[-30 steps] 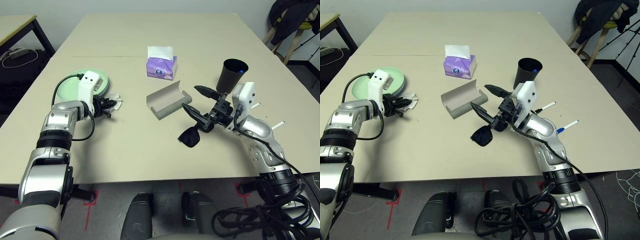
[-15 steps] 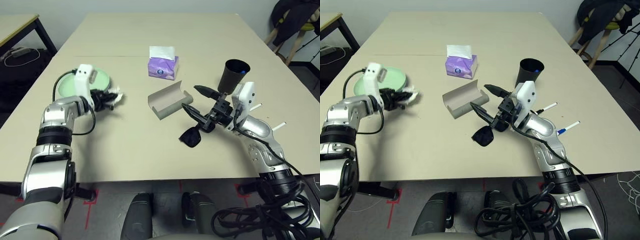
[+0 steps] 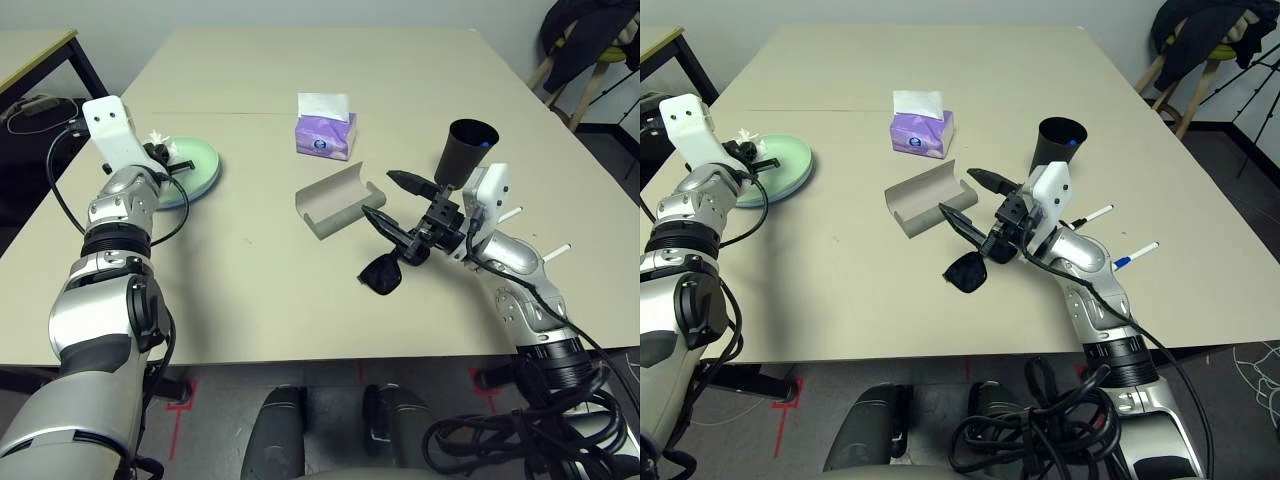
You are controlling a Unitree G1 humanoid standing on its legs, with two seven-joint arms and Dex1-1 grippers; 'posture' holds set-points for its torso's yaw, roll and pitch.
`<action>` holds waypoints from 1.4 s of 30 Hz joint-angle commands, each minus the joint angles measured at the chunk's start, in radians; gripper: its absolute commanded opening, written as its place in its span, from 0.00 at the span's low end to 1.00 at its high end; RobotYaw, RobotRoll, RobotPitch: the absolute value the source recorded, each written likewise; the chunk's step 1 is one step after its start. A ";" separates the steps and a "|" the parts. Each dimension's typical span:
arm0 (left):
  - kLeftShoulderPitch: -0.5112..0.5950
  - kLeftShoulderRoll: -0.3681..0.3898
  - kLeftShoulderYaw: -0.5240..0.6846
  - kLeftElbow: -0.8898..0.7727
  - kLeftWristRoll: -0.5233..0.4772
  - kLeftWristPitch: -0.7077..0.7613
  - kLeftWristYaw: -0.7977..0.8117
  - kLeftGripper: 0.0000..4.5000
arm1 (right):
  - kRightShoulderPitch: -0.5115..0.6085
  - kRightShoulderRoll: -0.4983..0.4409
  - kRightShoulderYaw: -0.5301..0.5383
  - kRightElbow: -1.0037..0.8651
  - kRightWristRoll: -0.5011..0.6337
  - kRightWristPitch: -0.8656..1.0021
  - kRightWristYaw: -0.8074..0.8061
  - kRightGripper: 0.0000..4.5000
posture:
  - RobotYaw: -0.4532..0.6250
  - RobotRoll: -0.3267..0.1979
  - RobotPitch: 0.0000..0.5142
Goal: Organize and tidy the items on the table.
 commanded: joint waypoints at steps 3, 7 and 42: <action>-0.019 -0.013 -0.022 0.029 0.026 -0.028 0.007 0.00 | -0.006 -0.004 -0.009 -0.001 -0.003 -0.001 0.000 1.00 | 0.49 0.62 0.14; -0.020 -0.018 -0.025 0.027 0.025 -0.061 -0.025 0.26 | -0.005 -0.004 -0.008 -0.003 -0.003 0.000 -0.001 1.00 | 0.49 0.62 0.14; 0.538 0.004 -0.304 -0.742 -0.125 -0.121 -1.270 0.99 | -0.170 -0.271 0.203 -0.301 -0.110 0.570 0.068 1.00 | 0.54 0.62 0.26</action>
